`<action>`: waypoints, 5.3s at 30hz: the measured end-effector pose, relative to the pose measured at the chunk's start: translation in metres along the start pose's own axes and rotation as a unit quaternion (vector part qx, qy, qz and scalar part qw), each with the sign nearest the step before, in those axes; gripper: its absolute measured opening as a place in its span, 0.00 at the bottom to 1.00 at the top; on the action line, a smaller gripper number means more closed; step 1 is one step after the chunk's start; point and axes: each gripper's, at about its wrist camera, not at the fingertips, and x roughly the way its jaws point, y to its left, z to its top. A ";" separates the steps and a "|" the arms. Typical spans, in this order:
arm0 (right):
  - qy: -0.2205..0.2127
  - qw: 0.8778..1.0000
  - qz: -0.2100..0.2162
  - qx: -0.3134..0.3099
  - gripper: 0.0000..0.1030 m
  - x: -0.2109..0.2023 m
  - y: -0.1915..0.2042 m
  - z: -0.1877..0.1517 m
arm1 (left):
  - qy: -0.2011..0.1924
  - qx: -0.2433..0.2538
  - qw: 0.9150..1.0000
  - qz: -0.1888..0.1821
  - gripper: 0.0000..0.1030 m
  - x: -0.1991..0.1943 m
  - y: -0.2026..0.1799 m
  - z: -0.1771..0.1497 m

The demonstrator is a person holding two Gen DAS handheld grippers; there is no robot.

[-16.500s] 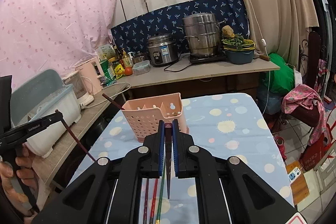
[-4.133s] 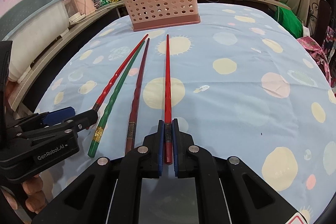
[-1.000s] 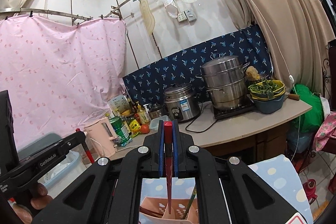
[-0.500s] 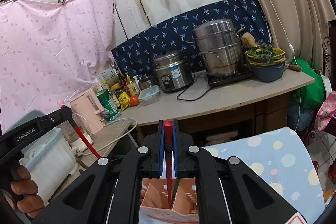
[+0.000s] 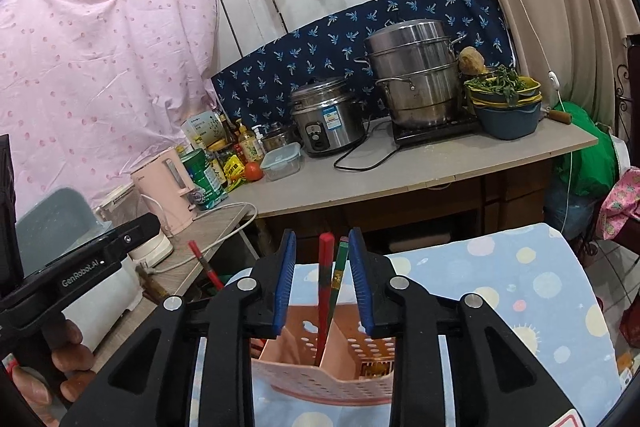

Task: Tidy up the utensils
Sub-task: 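Lower both red chopsticks into the basket and open both tools, then withdraw both open tools from the basket back toward the last two chopsticks, then close the right tool on the dark red chopstick while the left tool grasps the green chopstick, then lift the dark red and green chopsticks and carry them over the pink basket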

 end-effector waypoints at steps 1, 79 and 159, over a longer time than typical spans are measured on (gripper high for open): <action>0.000 1.000 0.000 -0.001 0.26 -0.002 0.000 -0.001 | 0.000 0.003 1.000 0.003 0.36 -0.001 0.000 -0.001; 0.233 0.966 -0.052 -0.095 0.15 -0.145 0.047 -0.302 | 0.215 -0.007 0.976 0.021 0.43 -0.117 0.018 -0.278; 0.091 0.995 -0.042 -0.023 0.07 -0.199 0.014 -0.153 | 0.173 0.018 0.984 -0.047 0.07 -0.149 0.002 -0.205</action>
